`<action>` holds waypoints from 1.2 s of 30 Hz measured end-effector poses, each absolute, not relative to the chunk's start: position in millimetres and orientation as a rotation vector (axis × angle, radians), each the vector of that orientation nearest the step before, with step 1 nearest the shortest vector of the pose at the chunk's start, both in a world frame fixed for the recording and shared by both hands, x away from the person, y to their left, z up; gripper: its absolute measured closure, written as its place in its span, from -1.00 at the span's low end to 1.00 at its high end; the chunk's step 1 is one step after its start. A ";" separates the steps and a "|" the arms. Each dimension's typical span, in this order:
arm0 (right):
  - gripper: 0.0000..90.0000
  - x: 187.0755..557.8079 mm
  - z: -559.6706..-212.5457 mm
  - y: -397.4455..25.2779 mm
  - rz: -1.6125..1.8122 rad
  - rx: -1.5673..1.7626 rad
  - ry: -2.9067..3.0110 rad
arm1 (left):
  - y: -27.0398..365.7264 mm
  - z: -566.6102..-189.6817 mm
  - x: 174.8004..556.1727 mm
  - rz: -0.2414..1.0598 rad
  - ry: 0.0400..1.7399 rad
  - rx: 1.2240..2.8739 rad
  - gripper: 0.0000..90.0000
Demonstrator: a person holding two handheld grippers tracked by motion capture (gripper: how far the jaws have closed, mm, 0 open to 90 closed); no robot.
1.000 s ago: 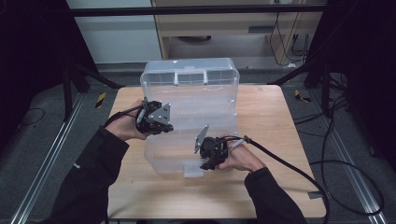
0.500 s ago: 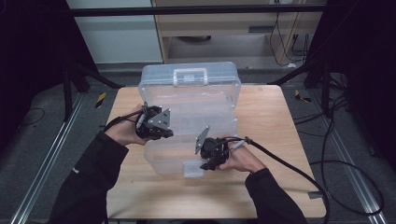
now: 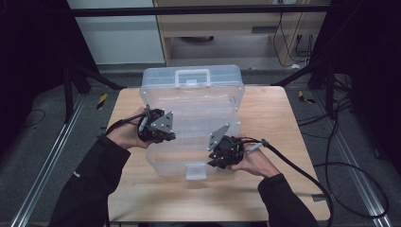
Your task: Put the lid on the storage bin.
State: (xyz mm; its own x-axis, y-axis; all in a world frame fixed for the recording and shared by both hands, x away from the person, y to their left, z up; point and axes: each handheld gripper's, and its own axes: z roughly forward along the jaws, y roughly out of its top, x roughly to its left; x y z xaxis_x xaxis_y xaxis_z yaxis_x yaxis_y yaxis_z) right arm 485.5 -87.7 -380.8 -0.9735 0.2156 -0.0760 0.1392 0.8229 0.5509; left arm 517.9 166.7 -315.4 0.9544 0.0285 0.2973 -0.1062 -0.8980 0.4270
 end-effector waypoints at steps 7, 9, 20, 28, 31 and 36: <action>0.85 481.9 -370.2 -117.2 0.966 0.443 2.768 | 166.3 -315.3 517.1 0.416 -0.043 2.660 0.93; 0.96 480.2 -365.9 -124.5 0.989 0.476 2.723 | 166.2 -315.4 517.2 0.419 -0.045 2.658 0.93; 1.00 481.5 -336.5 -153.7 1.224 0.634 2.521 | 166.1 -315.5 516.8 0.426 -0.043 2.657 0.92; 1.00 499.5 -322.5 -168.8 1.315 0.844 2.290 | 165.6 -316.8 517.2 0.424 -0.068 2.645 0.92; 1.00 508.3 -321.5 -171.6 1.312 0.903 2.235 | 166.0 -317.6 516.6 0.425 -0.075 2.643 0.92; 1.00 517.6 -323.8 -172.7 1.291 0.953 2.212 | 166.8 -319.7 514.8 0.420 -0.077 2.637 0.92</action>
State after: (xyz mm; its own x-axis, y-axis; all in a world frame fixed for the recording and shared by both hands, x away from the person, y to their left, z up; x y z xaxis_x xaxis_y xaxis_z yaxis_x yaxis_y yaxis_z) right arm 517.6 -172.7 -323.8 -0.6845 0.7290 -0.0055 0.3536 0.3386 0.8719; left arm 514.8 166.8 -319.7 0.9516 0.0176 0.3068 -0.1249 -0.8901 0.4384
